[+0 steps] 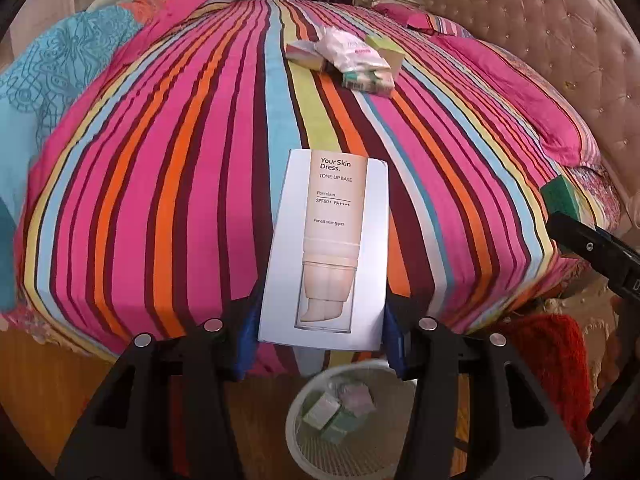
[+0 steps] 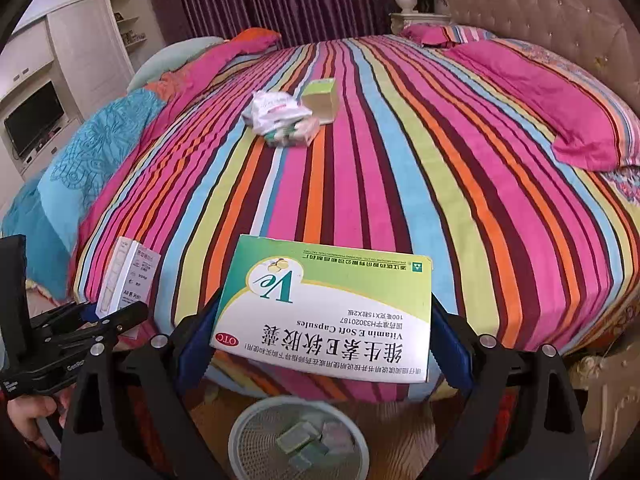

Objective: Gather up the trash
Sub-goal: 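Carry both held boxes down over the white mesh wastebasket, then open both tools to drop the boxes into the wastebasket, then raise both tools back toward the remaining items on the bed, then grasp the white bag with left tool while right grasps lime-green barcode box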

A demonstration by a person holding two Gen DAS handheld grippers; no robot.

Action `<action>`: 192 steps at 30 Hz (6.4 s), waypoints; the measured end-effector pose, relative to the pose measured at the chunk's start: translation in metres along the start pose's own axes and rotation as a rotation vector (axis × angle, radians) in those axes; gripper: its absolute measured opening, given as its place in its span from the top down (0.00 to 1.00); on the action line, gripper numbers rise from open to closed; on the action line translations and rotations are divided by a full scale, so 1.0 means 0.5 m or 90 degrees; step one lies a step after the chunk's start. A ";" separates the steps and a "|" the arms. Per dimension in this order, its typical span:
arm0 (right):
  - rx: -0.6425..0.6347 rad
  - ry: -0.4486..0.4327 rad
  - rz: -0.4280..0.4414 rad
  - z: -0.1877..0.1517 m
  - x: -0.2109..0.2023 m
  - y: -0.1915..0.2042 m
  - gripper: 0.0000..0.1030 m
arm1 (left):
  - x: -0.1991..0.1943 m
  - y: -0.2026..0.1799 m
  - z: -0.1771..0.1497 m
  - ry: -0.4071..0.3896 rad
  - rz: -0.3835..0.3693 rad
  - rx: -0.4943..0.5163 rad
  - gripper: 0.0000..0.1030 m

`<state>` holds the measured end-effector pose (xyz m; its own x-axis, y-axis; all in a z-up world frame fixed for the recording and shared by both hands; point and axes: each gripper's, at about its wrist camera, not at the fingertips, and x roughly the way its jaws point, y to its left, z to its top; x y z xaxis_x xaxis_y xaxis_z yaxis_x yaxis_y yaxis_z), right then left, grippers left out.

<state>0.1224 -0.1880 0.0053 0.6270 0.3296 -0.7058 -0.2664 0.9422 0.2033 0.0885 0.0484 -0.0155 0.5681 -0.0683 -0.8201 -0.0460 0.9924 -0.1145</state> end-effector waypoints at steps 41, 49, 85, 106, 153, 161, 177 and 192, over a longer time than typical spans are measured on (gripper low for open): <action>0.208 0.400 0.111 -0.282 0.164 -0.010 0.15 | 0.152 -0.040 -0.263 0.294 -0.054 -0.004 0.52; 0.235 0.462 0.105 -0.311 0.213 -0.010 0.15 | 0.205 -0.035 -0.289 0.379 -0.053 -0.029 0.52; 0.296 0.476 0.076 -0.327 0.253 -0.030 0.08 | 0.229 -0.013 -0.301 0.428 -0.042 -0.066 0.25; 0.210 0.307 0.064 -0.233 0.130 -0.024 0.08 | 0.148 0.004 -0.246 0.303 -0.018 -0.064 0.15; 0.046 -0.049 -0.018 0.126 0.083 -0.065 0.08 | 0.060 0.020 0.166 0.004 -0.052 -0.089 0.15; 0.021 -0.058 -0.004 0.207 0.122 -0.067 0.08 | 0.087 0.015 0.266 -0.014 -0.064 -0.097 0.15; -0.016 -0.070 0.000 0.298 0.217 -0.058 0.08 | 0.197 0.023 0.430 0.001 -0.098 -0.141 0.15; -0.029 -0.075 0.009 0.381 0.299 -0.060 0.08 | 0.320 0.032 0.533 0.058 -0.137 -0.244 0.15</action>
<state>0.3637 -0.1557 0.0232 0.7036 0.3507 -0.6180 -0.3073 0.9344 0.1803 0.3978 0.0809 0.0010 0.5245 -0.2944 -0.7989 -0.2452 0.8464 -0.4728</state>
